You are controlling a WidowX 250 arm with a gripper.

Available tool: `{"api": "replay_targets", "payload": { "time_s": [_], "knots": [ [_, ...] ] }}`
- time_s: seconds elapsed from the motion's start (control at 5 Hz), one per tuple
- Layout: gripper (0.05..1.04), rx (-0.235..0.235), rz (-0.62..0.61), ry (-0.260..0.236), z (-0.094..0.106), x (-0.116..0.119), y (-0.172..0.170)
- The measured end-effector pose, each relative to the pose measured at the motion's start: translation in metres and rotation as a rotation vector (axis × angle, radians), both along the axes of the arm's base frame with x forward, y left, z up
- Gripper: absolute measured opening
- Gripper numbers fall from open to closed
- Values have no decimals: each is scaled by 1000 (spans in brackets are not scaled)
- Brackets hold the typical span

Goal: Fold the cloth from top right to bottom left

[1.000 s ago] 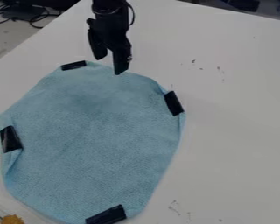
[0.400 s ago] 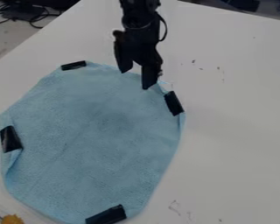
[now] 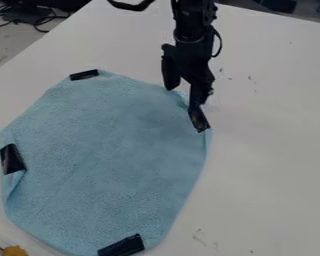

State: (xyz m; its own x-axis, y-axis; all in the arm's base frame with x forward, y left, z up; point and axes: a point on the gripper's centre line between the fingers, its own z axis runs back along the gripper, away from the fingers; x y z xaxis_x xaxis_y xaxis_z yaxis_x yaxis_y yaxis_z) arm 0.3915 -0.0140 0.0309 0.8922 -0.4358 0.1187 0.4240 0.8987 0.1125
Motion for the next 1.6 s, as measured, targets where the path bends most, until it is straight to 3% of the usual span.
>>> {"api": "replay_targets", "payload": {
  "time_s": [0.2, 0.6, 0.8, 1.2, 1.6],
  "knots": [
    [1001, -34, 40, 13, -9, -1, -8],
    [1001, -59, 122, 37, -21, -16, -9],
    [946, -70, 151, 39, -22, -17, -7],
    [418, -109, 170, 21, -25, -16, -8],
    [153, -109, 173, 2, -22, -18, 0]
  ]
}}
